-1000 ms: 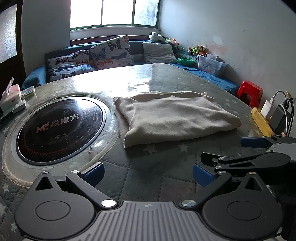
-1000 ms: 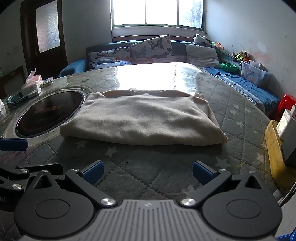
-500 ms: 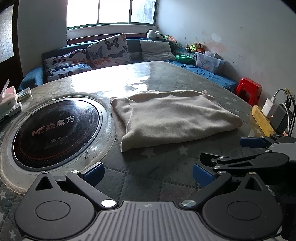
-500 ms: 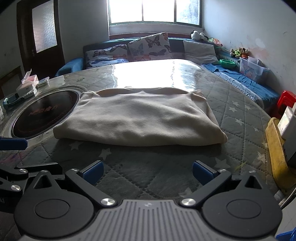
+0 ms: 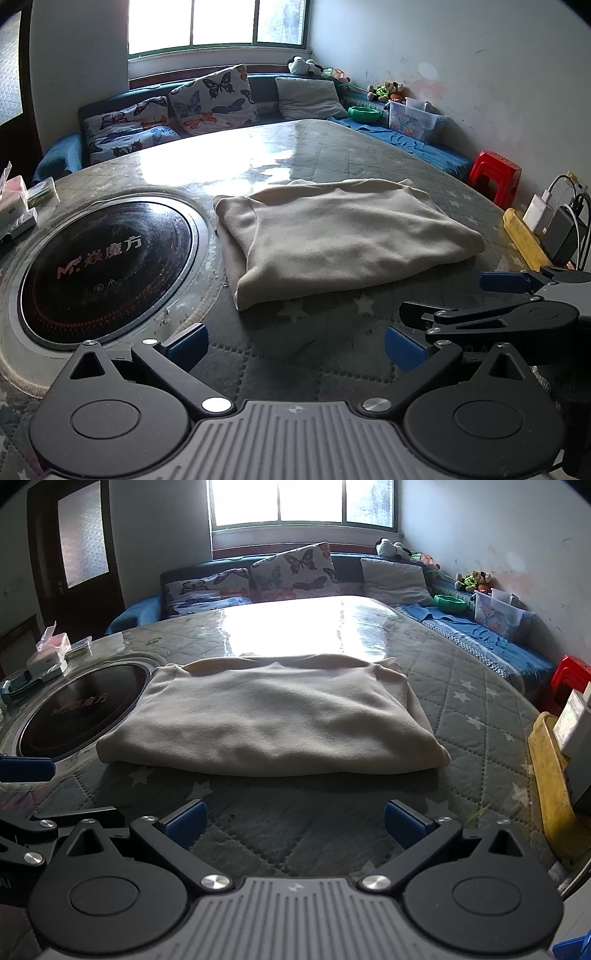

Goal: Fold clothes

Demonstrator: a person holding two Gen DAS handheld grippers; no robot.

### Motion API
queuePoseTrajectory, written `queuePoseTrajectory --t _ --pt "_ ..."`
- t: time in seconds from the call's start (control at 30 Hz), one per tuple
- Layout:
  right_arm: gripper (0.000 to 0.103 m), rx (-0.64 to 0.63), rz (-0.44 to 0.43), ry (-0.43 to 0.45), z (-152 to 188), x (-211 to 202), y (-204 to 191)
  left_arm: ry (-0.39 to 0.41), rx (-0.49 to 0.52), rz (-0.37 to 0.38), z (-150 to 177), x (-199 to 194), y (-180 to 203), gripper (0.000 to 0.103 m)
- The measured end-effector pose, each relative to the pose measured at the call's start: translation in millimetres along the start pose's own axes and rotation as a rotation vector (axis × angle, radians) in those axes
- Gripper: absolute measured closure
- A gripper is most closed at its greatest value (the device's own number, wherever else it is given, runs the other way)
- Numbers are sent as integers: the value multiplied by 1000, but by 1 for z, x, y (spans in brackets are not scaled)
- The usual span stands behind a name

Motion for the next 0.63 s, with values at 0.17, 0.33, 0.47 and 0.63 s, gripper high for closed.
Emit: queuePoseTrajectory --t 0.17,0.33,0.47,0.63 --pt "0 1 3 0 -1 2 0 -1 -1 2 -1 1 0 0" --pt "0 3 5 0 -2 2 1 0 1 3 -3 2 0 0" --pt "0 5 6 -1 -3 3 1 1 -2 4 -3 4 -1 0" --pt "0 1 8 -6 -2 5 0 4 -1 7 -3 4 -2 0"
Point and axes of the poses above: each gripper's, at about its wrist camera, not at the fingertips, and x roughly the way its jaws point, y to its right, z to its underside, the point moved 7 cm from there along x, roughly the way its jaws point, and after that the axes turned 7 degrees about x, right-handed, at the moved point
